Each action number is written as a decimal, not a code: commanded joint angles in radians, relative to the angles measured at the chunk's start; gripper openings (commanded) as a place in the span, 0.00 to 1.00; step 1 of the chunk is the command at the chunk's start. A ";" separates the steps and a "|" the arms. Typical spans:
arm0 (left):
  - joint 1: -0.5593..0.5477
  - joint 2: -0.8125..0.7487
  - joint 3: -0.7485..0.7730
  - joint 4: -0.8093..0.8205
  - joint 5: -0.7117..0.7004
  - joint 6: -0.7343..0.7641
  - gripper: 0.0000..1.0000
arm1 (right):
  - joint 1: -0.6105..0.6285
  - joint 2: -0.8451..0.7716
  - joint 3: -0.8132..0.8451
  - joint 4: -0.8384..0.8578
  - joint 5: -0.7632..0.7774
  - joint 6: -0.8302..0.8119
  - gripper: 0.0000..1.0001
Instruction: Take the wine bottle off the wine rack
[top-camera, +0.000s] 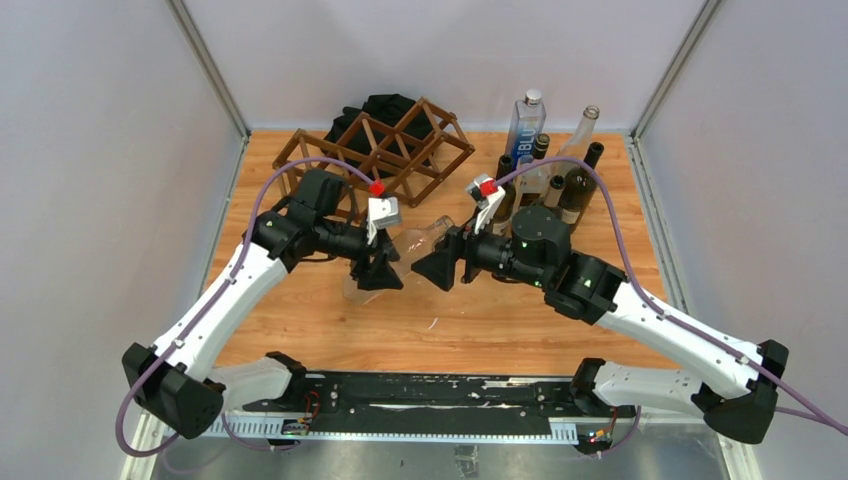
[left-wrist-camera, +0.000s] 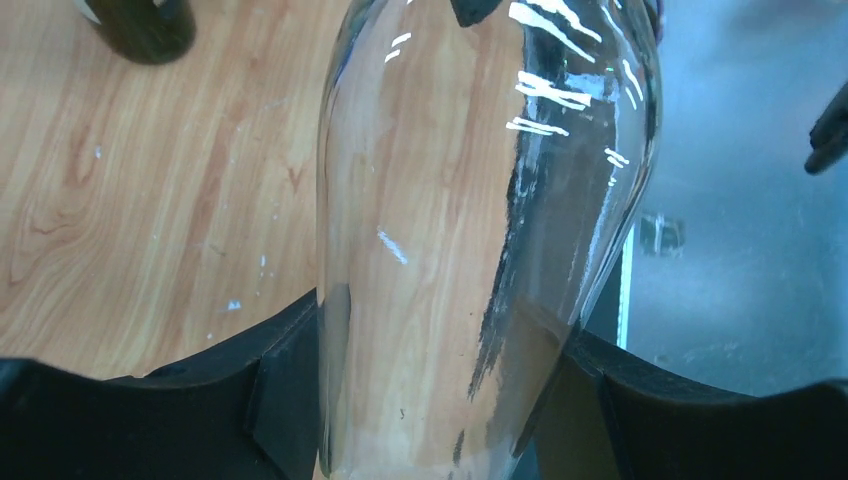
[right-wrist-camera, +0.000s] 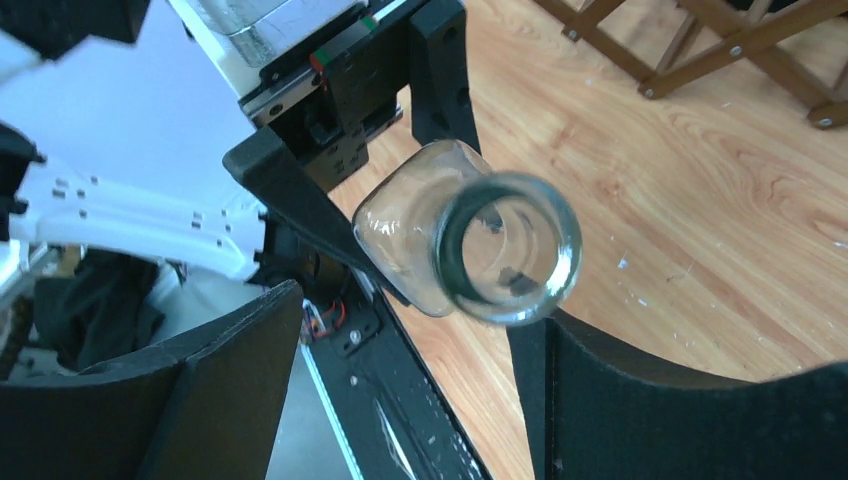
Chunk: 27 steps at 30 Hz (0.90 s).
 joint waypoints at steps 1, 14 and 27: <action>0.004 -0.077 -0.041 0.297 0.029 -0.289 0.00 | 0.012 -0.014 -0.018 0.123 0.144 0.103 0.78; 0.004 -0.156 -0.145 0.441 -0.022 -0.419 0.00 | 0.013 0.130 0.084 0.238 0.359 0.126 0.64; 0.004 -0.190 -0.154 0.387 -0.042 -0.357 0.00 | 0.012 0.247 0.197 0.175 0.420 0.056 0.29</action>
